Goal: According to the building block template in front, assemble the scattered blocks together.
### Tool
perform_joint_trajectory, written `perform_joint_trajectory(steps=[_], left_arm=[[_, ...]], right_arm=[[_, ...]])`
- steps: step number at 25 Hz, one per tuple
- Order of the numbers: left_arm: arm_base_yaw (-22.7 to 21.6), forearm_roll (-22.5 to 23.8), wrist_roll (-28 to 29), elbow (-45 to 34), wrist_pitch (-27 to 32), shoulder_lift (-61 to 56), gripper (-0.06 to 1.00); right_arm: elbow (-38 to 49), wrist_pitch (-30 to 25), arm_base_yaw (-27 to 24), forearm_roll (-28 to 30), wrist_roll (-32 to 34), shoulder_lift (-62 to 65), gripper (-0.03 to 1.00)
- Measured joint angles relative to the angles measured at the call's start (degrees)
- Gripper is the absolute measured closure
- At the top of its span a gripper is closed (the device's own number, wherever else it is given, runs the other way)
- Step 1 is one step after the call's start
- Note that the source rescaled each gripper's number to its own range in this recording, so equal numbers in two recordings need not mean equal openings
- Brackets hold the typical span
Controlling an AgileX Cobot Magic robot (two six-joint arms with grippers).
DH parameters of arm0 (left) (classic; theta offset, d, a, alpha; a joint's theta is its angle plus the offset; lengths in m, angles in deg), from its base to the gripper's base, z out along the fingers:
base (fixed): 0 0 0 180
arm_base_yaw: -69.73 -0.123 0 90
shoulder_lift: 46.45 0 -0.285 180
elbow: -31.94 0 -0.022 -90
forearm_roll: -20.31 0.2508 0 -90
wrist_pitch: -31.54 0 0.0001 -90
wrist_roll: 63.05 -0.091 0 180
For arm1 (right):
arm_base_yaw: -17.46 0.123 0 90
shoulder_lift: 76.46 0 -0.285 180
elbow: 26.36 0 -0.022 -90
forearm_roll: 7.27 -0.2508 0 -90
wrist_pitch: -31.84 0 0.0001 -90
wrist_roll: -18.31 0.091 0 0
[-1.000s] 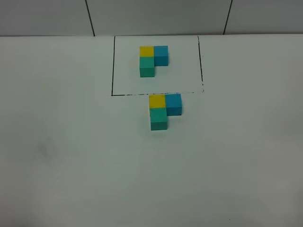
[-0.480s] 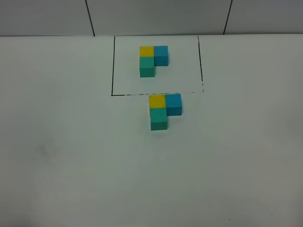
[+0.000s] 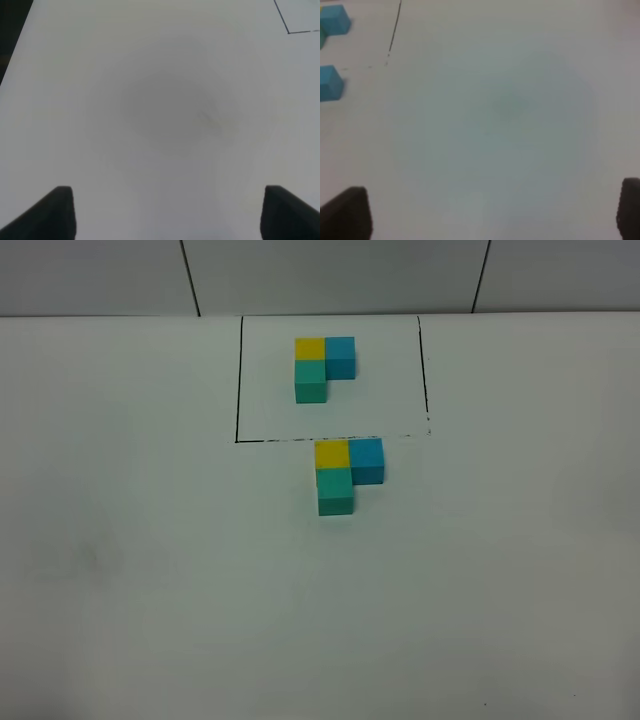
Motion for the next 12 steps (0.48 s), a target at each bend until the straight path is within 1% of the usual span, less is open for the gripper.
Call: perform_joint_trajectory(steps=[2, 6, 8, 12], left_arm=[[0.0, 0.0, 0.0, 0.0, 0.0, 0.0, 0.19], [0.0, 0.0, 0.0, 0.0, 0.0, 0.0, 0.19], [0.0, 0.0, 0.0, 0.0, 0.0, 0.0, 0.19], [0.0, 0.0, 0.0, 0.0, 0.0, 0.0, 0.19]], right_arm=[[0.0, 0.0, 0.0, -0.05, 0.0, 0.0, -0.02], [0.0, 0.0, 0.0, -0.15, 0.0, 0.0, 0.04], [0.0, 0.0, 0.0, -0.15, 0.0, 0.0, 0.08], [0.0, 0.0, 0.0, -0.15, 0.0, 0.0, 0.21]])
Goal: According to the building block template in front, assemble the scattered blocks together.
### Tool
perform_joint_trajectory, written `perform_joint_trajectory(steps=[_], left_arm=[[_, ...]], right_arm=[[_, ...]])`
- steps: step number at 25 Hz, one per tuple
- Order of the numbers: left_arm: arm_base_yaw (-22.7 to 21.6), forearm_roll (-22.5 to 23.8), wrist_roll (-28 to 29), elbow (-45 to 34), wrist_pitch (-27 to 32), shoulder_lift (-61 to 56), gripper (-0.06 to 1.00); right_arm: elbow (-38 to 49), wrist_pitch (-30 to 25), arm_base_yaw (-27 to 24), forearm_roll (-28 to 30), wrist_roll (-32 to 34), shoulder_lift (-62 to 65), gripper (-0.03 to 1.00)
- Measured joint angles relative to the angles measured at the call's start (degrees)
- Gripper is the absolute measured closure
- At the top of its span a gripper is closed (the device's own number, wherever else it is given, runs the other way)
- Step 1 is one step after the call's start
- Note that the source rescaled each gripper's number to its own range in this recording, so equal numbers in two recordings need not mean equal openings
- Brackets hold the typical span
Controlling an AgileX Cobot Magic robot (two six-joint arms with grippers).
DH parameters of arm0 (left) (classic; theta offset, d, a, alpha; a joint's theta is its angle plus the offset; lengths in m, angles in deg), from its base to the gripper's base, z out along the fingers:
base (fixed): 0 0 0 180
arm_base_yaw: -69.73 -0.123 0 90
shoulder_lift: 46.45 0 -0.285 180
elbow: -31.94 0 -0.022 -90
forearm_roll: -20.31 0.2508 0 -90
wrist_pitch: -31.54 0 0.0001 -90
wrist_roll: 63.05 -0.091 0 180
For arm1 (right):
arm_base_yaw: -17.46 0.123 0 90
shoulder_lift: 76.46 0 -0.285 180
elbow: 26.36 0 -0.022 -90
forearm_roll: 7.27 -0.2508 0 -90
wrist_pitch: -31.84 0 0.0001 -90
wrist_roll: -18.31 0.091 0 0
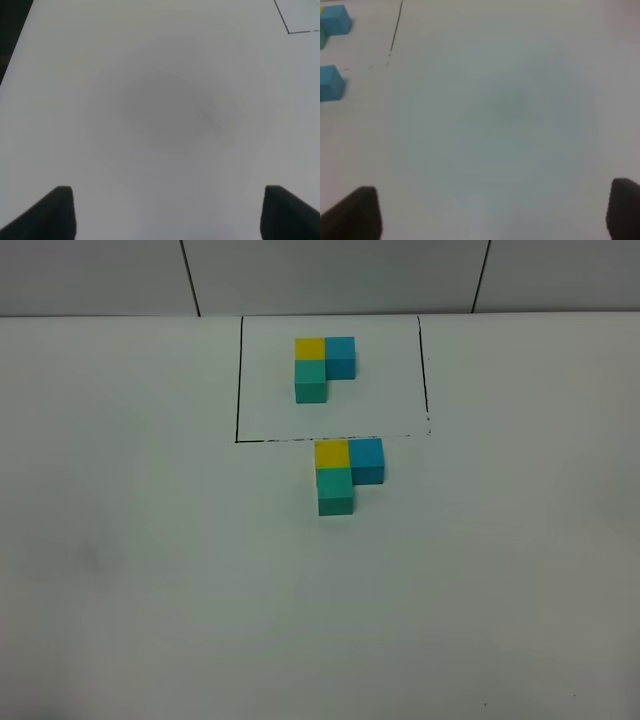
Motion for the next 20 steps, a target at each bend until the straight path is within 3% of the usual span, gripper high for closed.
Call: perform_joint_trajectory(steps=[5, 20], left_arm=[[0.0, 0.0, 0.0, 0.0, 0.0, 0.0, 0.19], [0.0, 0.0, 0.0, 0.0, 0.0, 0.0, 0.19]], right_arm=[[0.0, 0.0, 0.0, 0.0, 0.0, 0.0, 0.29], [0.0, 0.0, 0.0, -0.07, -0.83, 0.0, 0.3]])
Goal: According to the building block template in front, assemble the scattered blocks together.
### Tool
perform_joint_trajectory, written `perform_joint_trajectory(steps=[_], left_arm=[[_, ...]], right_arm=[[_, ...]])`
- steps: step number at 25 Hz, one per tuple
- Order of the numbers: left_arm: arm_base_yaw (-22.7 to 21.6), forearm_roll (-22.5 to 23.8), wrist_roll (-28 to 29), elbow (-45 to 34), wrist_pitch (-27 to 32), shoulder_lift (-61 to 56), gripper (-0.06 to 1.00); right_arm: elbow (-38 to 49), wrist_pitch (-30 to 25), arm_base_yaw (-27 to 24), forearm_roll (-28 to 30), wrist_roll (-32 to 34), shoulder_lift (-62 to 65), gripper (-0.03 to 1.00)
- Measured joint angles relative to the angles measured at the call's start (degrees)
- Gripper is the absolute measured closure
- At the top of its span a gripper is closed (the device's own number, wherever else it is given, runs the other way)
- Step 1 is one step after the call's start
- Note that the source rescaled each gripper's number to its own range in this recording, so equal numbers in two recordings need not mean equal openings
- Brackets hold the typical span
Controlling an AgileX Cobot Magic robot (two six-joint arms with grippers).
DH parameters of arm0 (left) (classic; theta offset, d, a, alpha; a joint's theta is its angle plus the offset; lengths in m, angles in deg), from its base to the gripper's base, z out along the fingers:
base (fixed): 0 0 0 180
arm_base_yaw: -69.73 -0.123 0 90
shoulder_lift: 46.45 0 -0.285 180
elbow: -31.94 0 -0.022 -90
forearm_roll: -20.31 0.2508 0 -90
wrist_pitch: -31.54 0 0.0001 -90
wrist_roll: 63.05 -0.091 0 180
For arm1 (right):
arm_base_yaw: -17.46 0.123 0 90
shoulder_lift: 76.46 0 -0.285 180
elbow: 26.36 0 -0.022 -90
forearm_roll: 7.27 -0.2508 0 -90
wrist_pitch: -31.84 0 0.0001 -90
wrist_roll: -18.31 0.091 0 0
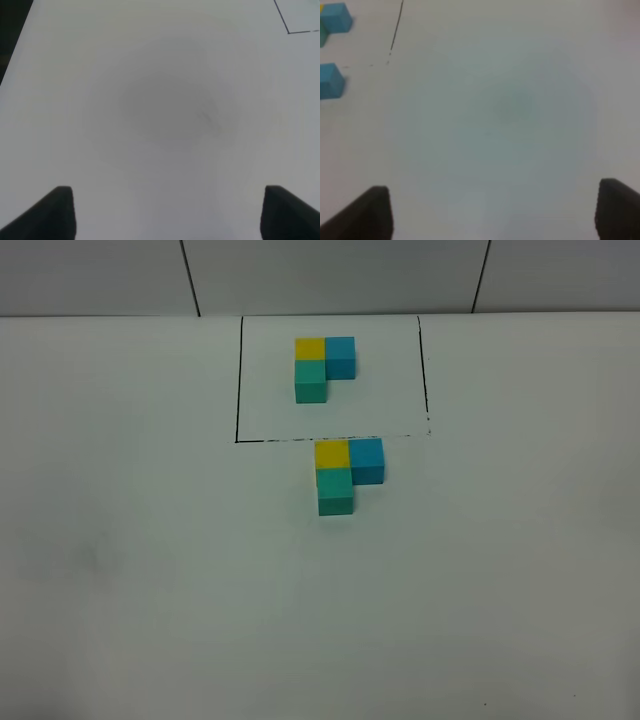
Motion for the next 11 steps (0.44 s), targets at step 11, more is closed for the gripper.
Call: perform_joint_trajectory(steps=[11], left_arm=[[0.0, 0.0, 0.0, 0.0, 0.0, 0.0, 0.19]], right_arm=[[0.0, 0.0, 0.0, 0.0, 0.0, 0.0, 0.3]])
